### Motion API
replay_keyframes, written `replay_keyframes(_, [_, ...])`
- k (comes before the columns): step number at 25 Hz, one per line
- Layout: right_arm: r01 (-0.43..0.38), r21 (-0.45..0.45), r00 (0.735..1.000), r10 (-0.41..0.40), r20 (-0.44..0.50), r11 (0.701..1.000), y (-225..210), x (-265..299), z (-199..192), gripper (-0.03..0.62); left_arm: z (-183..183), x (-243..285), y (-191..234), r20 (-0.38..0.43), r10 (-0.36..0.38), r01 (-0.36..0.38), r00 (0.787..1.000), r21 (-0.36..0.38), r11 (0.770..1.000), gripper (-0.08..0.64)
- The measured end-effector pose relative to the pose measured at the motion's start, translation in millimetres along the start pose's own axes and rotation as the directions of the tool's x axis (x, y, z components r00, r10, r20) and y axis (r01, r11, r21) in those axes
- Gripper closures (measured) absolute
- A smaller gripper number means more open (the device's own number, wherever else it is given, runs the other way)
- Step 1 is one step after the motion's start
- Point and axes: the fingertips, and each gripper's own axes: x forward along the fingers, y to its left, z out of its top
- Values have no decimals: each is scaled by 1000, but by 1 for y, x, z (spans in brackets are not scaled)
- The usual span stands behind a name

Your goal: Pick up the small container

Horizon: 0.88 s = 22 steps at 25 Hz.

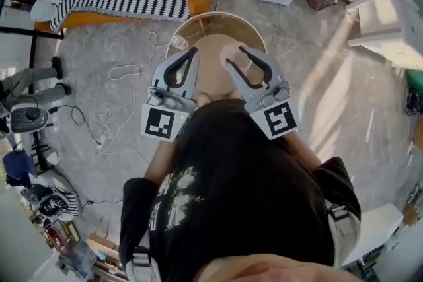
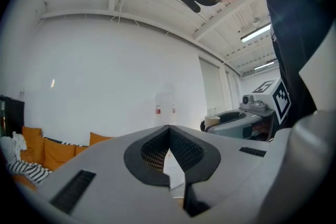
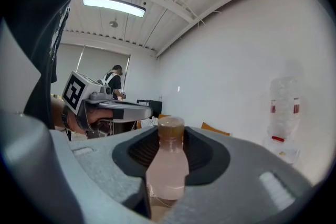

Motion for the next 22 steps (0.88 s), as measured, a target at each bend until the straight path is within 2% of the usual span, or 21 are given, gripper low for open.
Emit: replay_keyframes(22, [-16,-19,1000,16,-2,1000,2,6,6,457,9,0,-4,16,9,-10,1000,63,998,552])
